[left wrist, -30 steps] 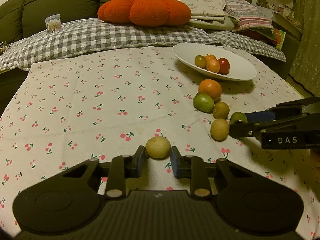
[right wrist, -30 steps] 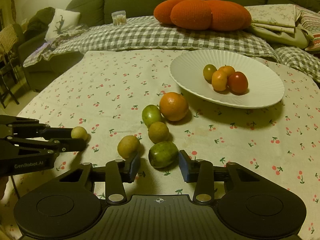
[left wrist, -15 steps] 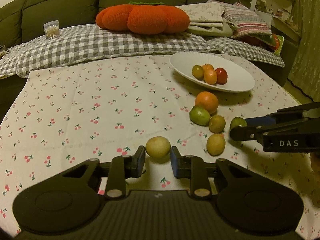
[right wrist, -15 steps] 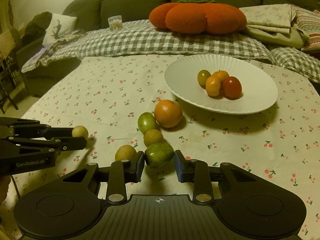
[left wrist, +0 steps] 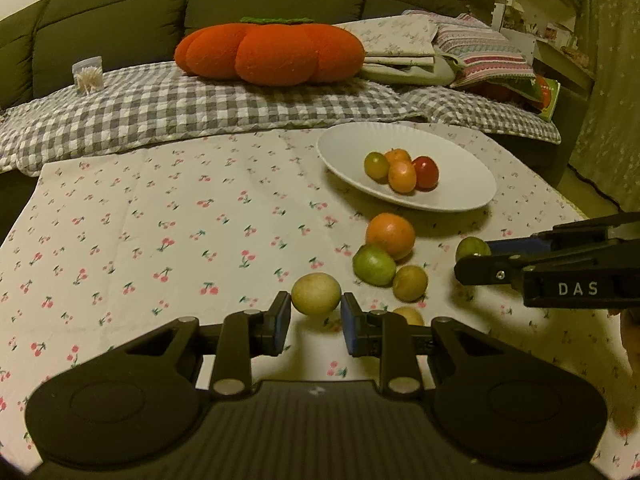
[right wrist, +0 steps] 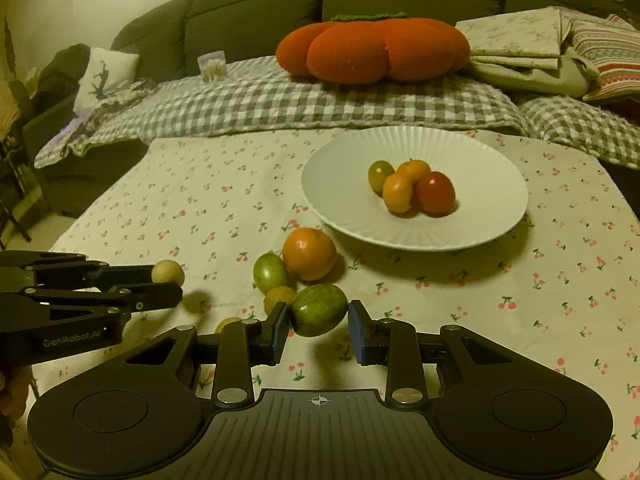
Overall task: Organize fruits
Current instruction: 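Close the left tool on a pale yellow fruit while the right tool grasps a green lime, then carry the pale yellow fruit and lime over the white plate and open both tools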
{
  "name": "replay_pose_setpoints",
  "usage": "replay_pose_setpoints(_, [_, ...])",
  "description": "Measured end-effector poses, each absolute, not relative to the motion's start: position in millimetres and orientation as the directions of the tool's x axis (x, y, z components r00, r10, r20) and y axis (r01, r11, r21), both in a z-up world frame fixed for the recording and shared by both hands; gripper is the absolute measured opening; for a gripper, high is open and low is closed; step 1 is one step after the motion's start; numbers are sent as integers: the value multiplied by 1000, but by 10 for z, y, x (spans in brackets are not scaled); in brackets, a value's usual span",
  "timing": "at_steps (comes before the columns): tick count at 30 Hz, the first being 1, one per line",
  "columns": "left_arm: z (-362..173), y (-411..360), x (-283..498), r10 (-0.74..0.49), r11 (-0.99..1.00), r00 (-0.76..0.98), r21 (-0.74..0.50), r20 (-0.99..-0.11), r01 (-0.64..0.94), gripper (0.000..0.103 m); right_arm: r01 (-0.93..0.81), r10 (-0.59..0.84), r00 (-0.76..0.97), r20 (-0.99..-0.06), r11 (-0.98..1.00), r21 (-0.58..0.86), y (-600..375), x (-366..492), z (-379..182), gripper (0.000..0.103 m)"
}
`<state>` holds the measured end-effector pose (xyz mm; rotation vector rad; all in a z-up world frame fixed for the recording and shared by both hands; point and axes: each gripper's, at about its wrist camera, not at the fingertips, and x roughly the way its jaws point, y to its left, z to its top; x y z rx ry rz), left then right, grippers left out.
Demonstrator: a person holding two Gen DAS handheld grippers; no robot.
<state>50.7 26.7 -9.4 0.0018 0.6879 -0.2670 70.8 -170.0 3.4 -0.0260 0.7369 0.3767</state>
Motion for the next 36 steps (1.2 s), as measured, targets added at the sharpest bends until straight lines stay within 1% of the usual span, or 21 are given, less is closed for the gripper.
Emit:
replay_pose_setpoints(29, [178, -387, 1007, -325, 942, 746, -129, -581, 310, 25, -234, 268, 746, -610, 963, 137, -2127, 1018, 285, 30])
replay_pose_setpoints(36, [173, -546, 1120, -344, 934, 733, -131, -587, 334, 25, -207, 251, 752, -610, 968, 143, -2238, 1104, 286, 30])
